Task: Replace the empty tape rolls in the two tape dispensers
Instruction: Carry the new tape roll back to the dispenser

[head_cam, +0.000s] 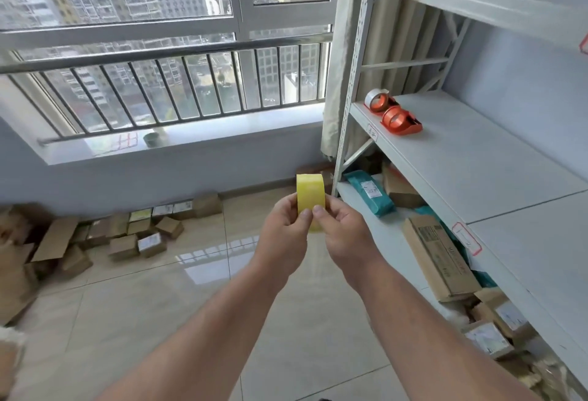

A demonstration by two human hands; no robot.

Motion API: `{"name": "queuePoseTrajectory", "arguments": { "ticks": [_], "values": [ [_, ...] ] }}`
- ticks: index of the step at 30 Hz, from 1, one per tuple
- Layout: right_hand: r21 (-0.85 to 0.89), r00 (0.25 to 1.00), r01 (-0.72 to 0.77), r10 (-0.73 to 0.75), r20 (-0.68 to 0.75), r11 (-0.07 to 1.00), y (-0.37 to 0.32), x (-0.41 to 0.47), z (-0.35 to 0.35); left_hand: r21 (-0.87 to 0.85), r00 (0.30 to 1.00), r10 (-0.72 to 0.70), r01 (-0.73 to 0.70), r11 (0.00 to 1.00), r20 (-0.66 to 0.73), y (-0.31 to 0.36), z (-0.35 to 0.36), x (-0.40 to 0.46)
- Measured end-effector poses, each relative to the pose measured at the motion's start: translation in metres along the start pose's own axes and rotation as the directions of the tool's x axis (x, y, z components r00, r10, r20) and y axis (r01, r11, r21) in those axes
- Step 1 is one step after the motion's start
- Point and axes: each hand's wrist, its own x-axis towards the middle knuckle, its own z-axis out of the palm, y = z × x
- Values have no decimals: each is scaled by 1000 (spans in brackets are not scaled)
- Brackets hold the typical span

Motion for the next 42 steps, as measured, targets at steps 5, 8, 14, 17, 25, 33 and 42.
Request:
{"name": "queuePoseTrajectory", "arguments": {
  "ticks": [5, 8, 14, 17, 25, 33, 42],
  "values": [
    [16, 999, 6, -7, 40, 1000, -8, 53, 5, 18, 999, -16, 16, 1000, -40, 5, -5, 53],
    [35, 1000, 0, -1, 28, 999, -10, 84, 14, 0, 999, -36, 36, 999, -26, 5, -14, 86],
    [29, 998, -18, 20, -53, 999, -6, 149, 46, 5, 996, -58, 58, 998, 64, -1, -49, 161],
    [29, 996, -18, 20, -92, 999, -5, 177, 62, 8, 991, -84, 84, 996, 105, -3, -68, 198],
    [65, 989, -19, 28, -143, 998, -7, 257, 70, 5, 976, -115, 116, 993, 187, 6, -78, 287],
    [207, 976, -21, 65, -208, 978, 5, 350, 34, 86, 938, -172, 153, 984, 300, 16, -54, 383],
    [166, 945, -19, 72, -319, 986, 5, 429, 11, 118, 913, -156, 120, 986, 378, 18, -27, 477]
  ]
}}
